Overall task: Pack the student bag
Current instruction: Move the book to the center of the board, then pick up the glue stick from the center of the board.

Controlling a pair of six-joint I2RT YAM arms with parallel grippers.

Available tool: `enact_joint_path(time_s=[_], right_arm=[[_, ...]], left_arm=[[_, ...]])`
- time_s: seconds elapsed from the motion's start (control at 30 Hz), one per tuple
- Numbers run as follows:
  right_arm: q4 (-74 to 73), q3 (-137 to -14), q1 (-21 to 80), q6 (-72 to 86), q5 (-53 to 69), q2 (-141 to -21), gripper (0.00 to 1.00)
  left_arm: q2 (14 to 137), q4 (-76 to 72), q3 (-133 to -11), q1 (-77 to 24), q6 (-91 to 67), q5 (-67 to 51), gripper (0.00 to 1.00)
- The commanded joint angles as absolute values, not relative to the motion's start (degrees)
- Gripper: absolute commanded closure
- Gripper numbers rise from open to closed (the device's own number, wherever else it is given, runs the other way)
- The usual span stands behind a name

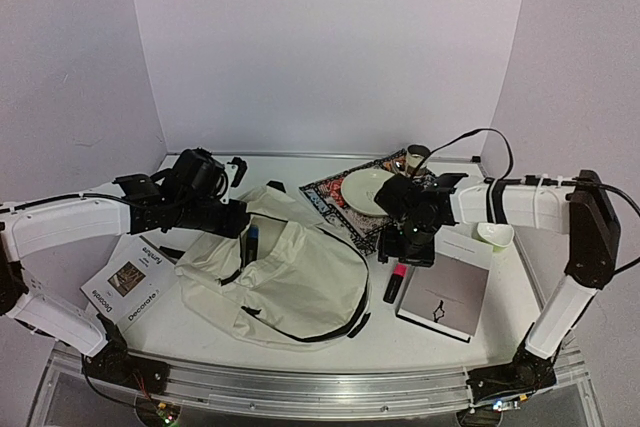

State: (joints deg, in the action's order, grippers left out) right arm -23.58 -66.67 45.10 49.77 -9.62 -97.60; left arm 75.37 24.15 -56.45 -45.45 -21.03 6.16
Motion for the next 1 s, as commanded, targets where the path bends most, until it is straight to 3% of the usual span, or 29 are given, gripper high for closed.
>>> enact_joint_path(time_s=[0.0,0.3,0.8,0.97], right_arm=[[-26.6,-70.4,45.5,50.5,-10.0,-101.9,0.38],[-26.7,-70.7,45.5,55.2,-9.9,-106.9,0.5],[-26.8,-67.4,45.2,58.3,-13.1,-109.7,0.54],[-26.0,-67.0,44.9,57.6,-11.6,-111.1,0.6]], left_arm=[[72.7,23.4,-57.3,-45.2,-20.4,8.1,1.0],[71.9,23.6,-57.0,-45.2,-20.7,7.8,1.0],[72.2,23.6,-56.9,-45.2,-21.2,6.3,1.0],[72.6,23.6,-56.9,-45.2,-21.4,6.0,1.0]])
